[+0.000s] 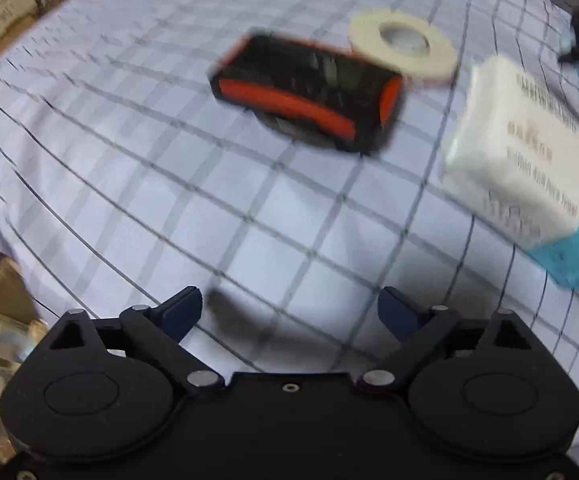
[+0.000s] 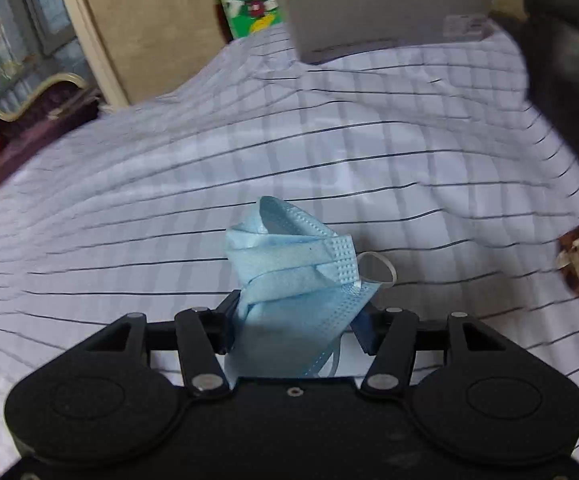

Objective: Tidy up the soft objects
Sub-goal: 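Grasp the white tape roll with the left tool while the right tool holds the mask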

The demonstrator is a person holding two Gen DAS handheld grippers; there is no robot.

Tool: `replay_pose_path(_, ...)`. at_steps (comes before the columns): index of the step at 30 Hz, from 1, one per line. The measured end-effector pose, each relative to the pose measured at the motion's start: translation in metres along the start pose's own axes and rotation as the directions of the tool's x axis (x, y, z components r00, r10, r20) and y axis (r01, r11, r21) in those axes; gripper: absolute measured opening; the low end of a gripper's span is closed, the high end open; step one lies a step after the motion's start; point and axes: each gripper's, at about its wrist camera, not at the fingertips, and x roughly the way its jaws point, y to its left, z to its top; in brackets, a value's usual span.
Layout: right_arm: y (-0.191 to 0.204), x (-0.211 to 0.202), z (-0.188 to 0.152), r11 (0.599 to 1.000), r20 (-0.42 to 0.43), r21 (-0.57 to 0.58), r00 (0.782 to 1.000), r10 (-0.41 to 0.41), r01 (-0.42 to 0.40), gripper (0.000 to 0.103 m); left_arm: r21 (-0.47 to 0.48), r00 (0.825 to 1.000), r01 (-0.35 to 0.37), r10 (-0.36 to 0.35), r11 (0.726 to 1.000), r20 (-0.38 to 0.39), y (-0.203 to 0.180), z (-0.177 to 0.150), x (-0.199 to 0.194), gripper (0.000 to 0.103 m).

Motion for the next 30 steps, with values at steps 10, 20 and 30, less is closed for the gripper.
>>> replay_pose_path(10,-0.017,0.014,0.001,0.995,-0.064,0.05,0.994,0.09,-0.086,0.056,0.048,0.989,0.051,-0.057,0.998,0.134,-0.033,0.098,-0.036,0.097)
replay_pose_path(20,-0.024,0.02,0.002,0.993,-0.08,0.076,0.992,0.094,-0.088,0.056,0.113,0.986,0.066,-0.082,0.991,0.146,-0.071,0.157,0.006,0.098)
replay_pose_path(30,-0.038,0.031,0.006,0.99,-0.101,0.124,0.991,0.086,-0.073,0.056,0.188,0.992,0.08,-0.097,0.979,0.086,-0.096,0.158,0.032,0.099)
